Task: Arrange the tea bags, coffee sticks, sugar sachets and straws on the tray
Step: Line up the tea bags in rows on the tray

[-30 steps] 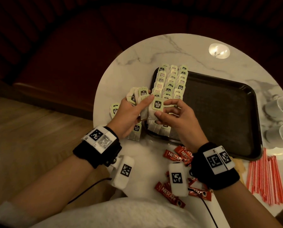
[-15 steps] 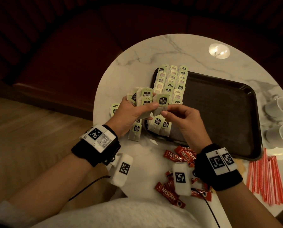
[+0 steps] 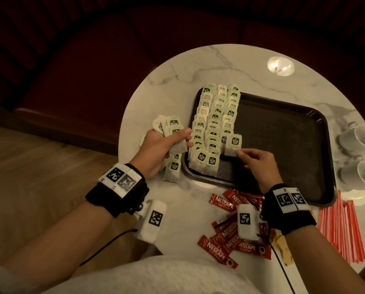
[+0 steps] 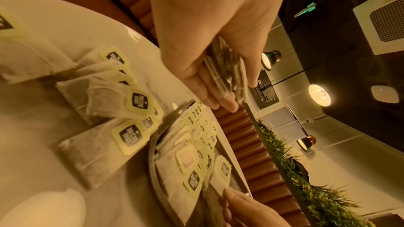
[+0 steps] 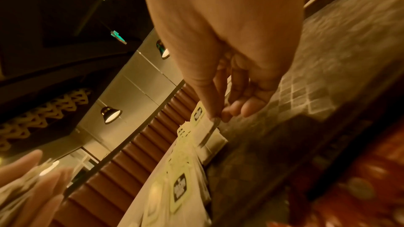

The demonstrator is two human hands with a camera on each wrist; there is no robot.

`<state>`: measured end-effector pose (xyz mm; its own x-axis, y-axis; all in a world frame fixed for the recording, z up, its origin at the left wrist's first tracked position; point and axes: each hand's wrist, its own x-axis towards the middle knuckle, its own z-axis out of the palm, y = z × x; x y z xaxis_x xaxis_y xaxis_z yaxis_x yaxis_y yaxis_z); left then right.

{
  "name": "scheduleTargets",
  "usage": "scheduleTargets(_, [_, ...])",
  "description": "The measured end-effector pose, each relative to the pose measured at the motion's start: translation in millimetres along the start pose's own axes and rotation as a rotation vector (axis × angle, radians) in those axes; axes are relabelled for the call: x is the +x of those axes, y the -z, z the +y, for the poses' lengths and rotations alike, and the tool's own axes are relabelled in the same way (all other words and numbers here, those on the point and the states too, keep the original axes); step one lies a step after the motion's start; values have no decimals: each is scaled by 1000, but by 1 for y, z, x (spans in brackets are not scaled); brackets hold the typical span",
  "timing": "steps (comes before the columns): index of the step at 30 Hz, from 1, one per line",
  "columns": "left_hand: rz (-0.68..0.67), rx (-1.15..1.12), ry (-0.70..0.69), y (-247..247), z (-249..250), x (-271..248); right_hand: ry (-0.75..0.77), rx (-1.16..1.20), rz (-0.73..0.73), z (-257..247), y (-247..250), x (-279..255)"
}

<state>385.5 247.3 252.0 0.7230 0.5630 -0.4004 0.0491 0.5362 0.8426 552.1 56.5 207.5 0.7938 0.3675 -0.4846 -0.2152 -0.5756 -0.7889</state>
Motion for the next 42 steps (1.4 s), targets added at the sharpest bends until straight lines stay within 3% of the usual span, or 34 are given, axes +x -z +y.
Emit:
scheduleTargets(11, [18, 99, -8, 0, -1, -1, -9, -131, -53, 8, -15, 3])
scheduleTargets(20, [24, 40, 36, -3, 1, -4, 37, -198, -22, 4, -13, -1])
scheduleTargets(24, [30, 50, 18, -7, 0, -3, 192, -211, 32, -12, -12, -10])
scheduleTargets(27, [24, 78, 2, -12, -1, -2, 336, -117, -71, -32, -19, -27])
scheduleTargets(32, [37, 198, -50, -18, -4, 1, 415, -77, -325, -56, -41, -51])
scheduleTargets(42, [81, 106, -100, -16, -6, 1, 361, 11, -372, -58, -69, -54])
